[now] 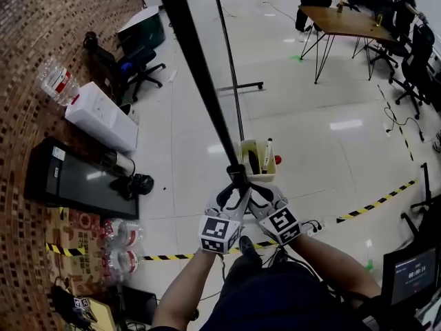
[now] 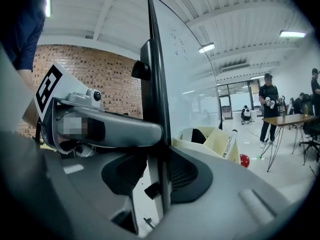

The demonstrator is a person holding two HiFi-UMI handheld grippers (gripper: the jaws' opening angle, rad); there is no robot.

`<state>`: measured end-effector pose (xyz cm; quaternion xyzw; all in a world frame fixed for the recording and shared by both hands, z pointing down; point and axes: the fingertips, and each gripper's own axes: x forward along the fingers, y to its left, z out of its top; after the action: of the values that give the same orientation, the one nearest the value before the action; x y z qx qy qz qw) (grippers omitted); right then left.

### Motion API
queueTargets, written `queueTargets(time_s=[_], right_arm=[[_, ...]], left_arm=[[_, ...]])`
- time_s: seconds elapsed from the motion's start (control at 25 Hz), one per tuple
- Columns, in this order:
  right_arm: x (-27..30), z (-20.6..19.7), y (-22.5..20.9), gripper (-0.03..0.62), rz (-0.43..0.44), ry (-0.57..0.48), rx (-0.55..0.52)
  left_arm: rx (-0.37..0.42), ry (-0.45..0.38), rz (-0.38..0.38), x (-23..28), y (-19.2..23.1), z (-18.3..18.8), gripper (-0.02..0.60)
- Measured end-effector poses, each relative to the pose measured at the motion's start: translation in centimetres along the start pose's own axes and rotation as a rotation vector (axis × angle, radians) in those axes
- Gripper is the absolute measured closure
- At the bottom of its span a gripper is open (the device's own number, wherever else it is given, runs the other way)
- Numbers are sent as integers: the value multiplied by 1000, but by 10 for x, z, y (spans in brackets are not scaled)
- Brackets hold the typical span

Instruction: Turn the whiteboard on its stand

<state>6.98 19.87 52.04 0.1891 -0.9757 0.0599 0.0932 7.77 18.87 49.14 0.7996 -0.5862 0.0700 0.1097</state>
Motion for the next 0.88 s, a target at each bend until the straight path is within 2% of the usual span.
queueTargets(time_s=[0.12,0.36,0.56,0.76,0.88], right_arm=[[-6,-6,11,470,26,6,-23],[-24,-13,25,470,63,12,-7],[-37,-19,35,468,57,24,9],[-51,-23,37,464,5,44,18],[-56,-24,41,462,-24,60,-5]], left_arm=[[6,3,55,-11,-2,-6,419],[-6,20,92,-25,-19,-14,417],[-15,12,67,-35,-34,-19,417],[-2,2,12,-39,-52,-24,420],[-34,-3,-20,-45,-57,-26,422]])
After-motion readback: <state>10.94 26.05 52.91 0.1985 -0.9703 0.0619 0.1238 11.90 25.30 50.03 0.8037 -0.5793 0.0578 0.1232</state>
